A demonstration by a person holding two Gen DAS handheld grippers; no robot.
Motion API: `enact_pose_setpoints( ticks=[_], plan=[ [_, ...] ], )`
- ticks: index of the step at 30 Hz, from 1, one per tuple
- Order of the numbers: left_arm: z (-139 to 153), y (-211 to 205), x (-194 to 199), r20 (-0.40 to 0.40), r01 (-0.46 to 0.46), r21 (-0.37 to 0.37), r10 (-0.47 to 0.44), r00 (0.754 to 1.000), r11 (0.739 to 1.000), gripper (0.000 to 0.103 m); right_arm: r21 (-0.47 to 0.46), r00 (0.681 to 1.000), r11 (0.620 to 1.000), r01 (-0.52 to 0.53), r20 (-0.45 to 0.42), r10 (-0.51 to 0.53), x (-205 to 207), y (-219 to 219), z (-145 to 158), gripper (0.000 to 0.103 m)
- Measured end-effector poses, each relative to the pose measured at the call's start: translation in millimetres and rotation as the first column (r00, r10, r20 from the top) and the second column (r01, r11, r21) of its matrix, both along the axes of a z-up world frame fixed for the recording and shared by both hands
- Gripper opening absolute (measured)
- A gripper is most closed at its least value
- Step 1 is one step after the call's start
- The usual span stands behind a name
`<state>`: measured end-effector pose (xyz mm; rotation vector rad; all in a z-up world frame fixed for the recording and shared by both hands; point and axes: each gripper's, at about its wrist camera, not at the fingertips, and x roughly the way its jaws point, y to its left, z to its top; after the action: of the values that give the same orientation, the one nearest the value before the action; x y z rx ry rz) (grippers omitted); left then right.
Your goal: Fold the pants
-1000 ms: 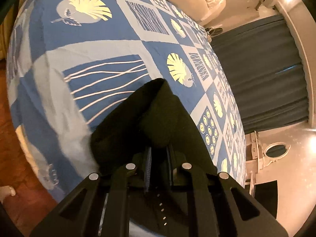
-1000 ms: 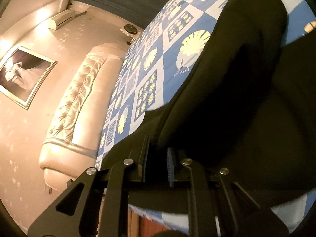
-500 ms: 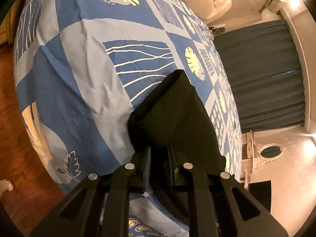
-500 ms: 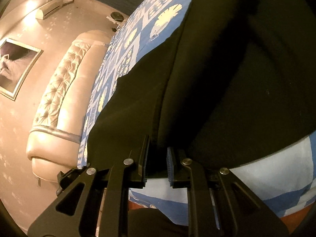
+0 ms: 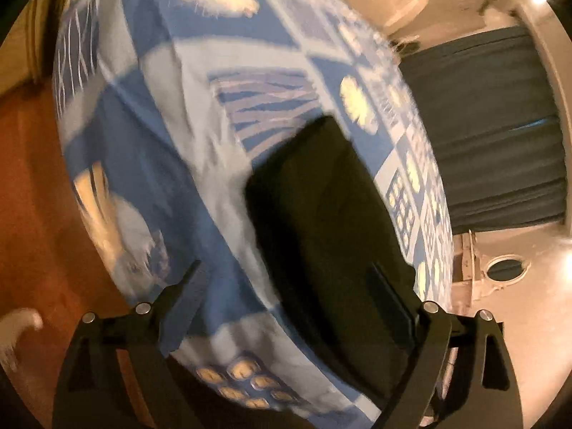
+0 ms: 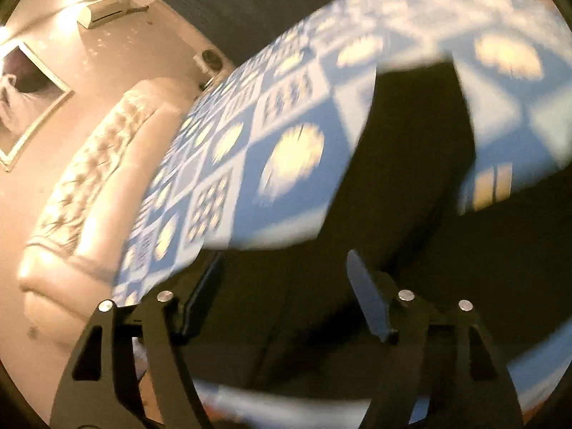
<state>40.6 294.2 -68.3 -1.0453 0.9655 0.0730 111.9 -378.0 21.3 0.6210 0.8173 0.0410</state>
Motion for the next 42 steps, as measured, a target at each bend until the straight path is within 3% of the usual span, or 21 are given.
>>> enact_pose_setpoints(
  ticks=[2, 7, 10, 13, 15, 17, 18, 19, 20, 23, 28, 32, 35, 38, 40, 42],
  plan=[
    [-5, -5, 4, -0.023, 0.009, -0.007, -0.009, 1.0, 1.0, 0.088, -0.077, 0.998, 0.996, 0.04, -0.047, -0.044, 47, -18, 2, 0.076],
    [13, -24, 5, 0.009, 0.015, 0.188, -0.017, 1.0, 0.982, 0.088, -0.285, 0.969, 0.954, 0.095, -0.194, -0.155, 164, -48, -23, 0.076],
    [24, -36, 8, 0.035, 0.035, 0.314, -0.048, 0.998, 0.949, 0.088, -0.385, 0.939, 0.917, 0.108, -0.262, -0.221, 206, -56, -52, 0.076],
    [11, -45, 19, -0.037, 0.128, 0.371, -0.123, 0.992, 0.92, 0.088, -0.415, 0.903, 0.903, 0.111, -0.338, -0.267, 228, -69, -81, 0.076],
    [-11, -45, 26, -0.13, 0.177, 0.348, -0.14, 0.982, 0.921, 0.088, -0.406, 0.887, 0.906, 0.122, -0.364, -0.283, 229, -78, -96, 0.067],
    [-34, -38, 26, -0.162, 0.157, 0.242, -0.12, 0.979, 0.957, 0.09, -0.413, 0.892, 0.901, 0.131, -0.347, -0.288, 221, -85, -95, 0.038],
    [-50, -29, 21, -0.159, 0.09, 0.128, -0.069, 0.985, 0.988, 0.096, -0.4, 0.901, 0.909, 0.117, -0.342, -0.266, 217, -90, -94, 0.035],
    [-62, -23, 15, -0.158, 0.032, 0.022, -0.028, 0.987, 0.999, 0.098, -0.387, 0.908, 0.916, 0.107, -0.338, -0.249, 213, -93, -92, 0.023],
    [-65, -19, 12, -0.142, -0.005, -0.013, 0.003, 0.99, 1.0, 0.098, -0.343, 0.921, 0.933, 0.107, -0.32, -0.223, 204, -98, -87, 0.008],
    [-61, -29, 23, -0.17, 0.114, 0.074, -0.1, 0.98, 0.991, 0.099, -0.272, 0.956, 0.954, 0.125, -0.224, -0.19, 169, -110, -60, 0.008],
    [-62, -25, 27, -0.163, 0.164, 0.07, -0.151, 0.975, 0.984, 0.099, -0.182, 0.984, 0.972, 0.146, -0.07, -0.161, 93, -131, -15, 0.008],
    [-27, -47, 20, -0.153, 0.188, 0.242, -0.154, 0.976, 0.952, 0.099, -0.12, 0.985, 0.978, 0.173, 0.035, -0.17, 5, -160, 12, 0.008],
    [9, -77, 10, -0.074, 0.2, 0.302, -0.186, 0.98, 0.932, 0.098, -0.039, 0.978, 0.979, 0.202, 0.061, -0.199, -53, -185, 13, 0.008],
    [34, -98, 10, -0.018, 0.212, 0.281, -0.216, 0.976, 0.936, 0.098, 0.017, 0.965, 0.967, 0.252, 0.067, -0.253, -106, -212, 5, 0.008],
    [50, -123, 15, 0.003, 0.245, 0.262, -0.255, 0.967, 0.933, 0.098, 0.045, 0.957, 0.958, 0.283, 0.057, -0.285, -133, -227, -3, 0.008],
    [63, -151, 13, 0.034, 0.297, 0.279, -0.318, 0.947, 0.913, 0.098, 0.065, 0.956, 0.954, 0.291, 0.02, -0.293, -154, -240, -15, 0.008]
  ],
)
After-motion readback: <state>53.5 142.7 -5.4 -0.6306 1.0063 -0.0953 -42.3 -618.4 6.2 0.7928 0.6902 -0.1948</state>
